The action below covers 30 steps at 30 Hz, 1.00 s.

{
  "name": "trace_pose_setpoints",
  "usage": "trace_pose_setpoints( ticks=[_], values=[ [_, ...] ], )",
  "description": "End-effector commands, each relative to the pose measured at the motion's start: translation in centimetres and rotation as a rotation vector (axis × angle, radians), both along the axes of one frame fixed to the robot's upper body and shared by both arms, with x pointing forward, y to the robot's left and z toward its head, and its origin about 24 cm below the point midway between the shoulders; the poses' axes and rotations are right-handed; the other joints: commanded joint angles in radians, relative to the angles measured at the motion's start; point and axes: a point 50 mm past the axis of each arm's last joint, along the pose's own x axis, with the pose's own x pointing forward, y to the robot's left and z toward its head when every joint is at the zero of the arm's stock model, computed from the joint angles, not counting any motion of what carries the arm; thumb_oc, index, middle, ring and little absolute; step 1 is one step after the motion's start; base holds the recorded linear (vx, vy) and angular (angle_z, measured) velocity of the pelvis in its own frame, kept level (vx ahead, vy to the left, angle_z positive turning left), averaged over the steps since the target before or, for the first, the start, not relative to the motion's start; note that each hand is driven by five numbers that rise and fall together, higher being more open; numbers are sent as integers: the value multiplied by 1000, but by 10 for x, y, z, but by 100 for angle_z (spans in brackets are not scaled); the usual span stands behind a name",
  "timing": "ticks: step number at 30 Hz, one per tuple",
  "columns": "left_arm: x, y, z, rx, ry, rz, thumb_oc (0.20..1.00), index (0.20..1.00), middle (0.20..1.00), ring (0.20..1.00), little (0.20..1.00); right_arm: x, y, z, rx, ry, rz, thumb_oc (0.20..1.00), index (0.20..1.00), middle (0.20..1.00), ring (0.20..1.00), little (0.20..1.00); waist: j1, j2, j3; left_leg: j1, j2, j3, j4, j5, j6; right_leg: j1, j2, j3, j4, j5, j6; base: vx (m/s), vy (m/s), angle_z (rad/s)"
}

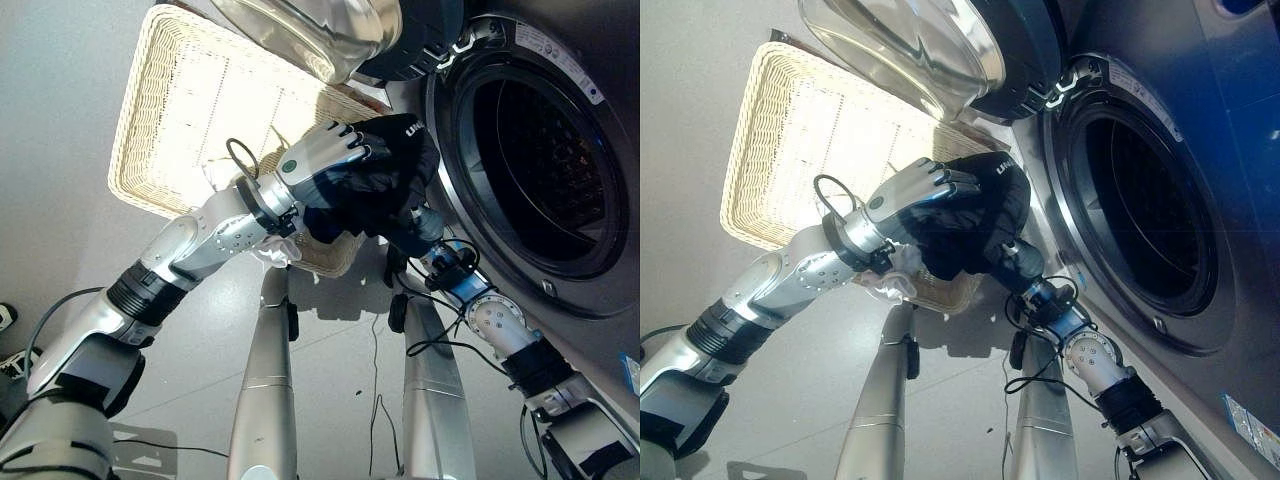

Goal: Put the clothes into the washing machine.

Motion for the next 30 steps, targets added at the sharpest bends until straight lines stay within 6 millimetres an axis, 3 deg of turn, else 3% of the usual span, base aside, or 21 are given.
trace_pose_setpoints(
  ticks=[1,4,5,6,18,30],
  values=[
    [-1,-7,-18,75,61,-8,200,200,200,200,200,-33,33,63,208,-318,264,200,200,200,200,200,-26,20,-16,-11,-83,4,78,-66,70,86,44,-80,-272,208,43,0,0,0],
    [0,-6,-17,70,58,-3,200,200,200,200,200,-33,33,64,210,-324,258,200,200,200,200,200,-25,22,-16,-14,-84,4,80,-66,71,83,44,-81,-271,208,42,0,0,0],
    [0,-6,-17,63,58,-1,416,416,416,416,416,-33,32,64,212,-327,255,200,200,200,200,200,-24,22,-16,-13,-83,4,79,-66,70,84,43,-81,-271,208,42,0,0,0],
    [0,-5,-17,56,61,1,1000,1000,1000,1000,1000,-33,32,64,216,-328,254,200,200,200,200,200,-24,22,-16,-12,-81,6,79,-66,71,85,41,-83,-270,206,43,0,0,0],
    [7,15,-12,-152,-67,105,1000,1000,1000,1000,1000,-32,21,75,269,-399,181,200,200,200,200,200,-12,23,-16,-8,-85,-3,79,-69,72,89,38,-90,-268,204,42,0,0,0],
    [6,11,-16,-50,52,92,1000,1000,1000,1000,1000,-31,3,93,319,-495,64,200,200,200,200,200,-13,23,-16,-8,-85,-1,82,-73,73,88,34,-94,-261,203,44,0,0,0]
  ],
)
